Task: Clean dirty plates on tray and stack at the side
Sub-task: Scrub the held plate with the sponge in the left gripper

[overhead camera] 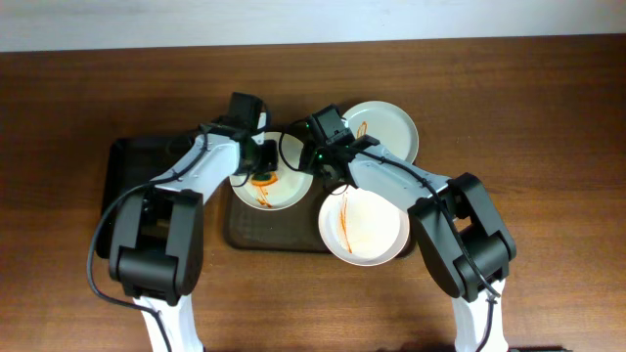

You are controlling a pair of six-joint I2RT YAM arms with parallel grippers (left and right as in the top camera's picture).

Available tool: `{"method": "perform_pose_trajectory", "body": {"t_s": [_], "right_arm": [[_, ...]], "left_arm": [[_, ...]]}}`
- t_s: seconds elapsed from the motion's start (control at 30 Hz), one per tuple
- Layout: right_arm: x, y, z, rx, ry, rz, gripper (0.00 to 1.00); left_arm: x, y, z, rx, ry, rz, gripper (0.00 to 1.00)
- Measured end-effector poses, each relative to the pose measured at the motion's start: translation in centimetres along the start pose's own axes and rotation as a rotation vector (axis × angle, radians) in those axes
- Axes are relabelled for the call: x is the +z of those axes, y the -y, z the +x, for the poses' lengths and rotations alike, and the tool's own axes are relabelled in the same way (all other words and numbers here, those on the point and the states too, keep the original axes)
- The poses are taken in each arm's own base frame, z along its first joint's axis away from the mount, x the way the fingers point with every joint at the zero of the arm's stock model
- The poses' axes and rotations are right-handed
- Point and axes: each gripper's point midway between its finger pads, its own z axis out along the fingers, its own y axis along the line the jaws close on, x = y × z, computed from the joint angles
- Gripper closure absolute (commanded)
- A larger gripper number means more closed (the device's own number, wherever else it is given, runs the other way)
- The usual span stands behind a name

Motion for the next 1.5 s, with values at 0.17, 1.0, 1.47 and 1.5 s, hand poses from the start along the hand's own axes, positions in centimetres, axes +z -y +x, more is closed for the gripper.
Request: {"method": "perform_pose_trajectory", "body": {"t_s": [0.17, 1.0, 1.47, 1.5], "right_arm": [[0.0, 0.0, 0.0, 0.008, 0.0, 0.0, 0.96], [0.1, -0.3, 0.2, 0.01, -0.006, -0.012, 0.96], [0.1, -0.3, 0.3, 0.01, -0.008, -0.011, 0.96], [0.1, -0.3, 0.3, 0.009, -0.008, -0.011, 0.96]], "left_arm": [[0.3, 0.5, 0.4, 0.009, -0.003, -0.077, 1.0], [-2.1, -6.2, 5.1, -0.104, -0.081, -0.516, 1.0], [-0.3, 2.1, 4.9, 0.295, -0.157, 0.061, 1.0], [-0.4, 2.3, 5.3, 0.29, -0.173, 0.074, 1.0]]}}
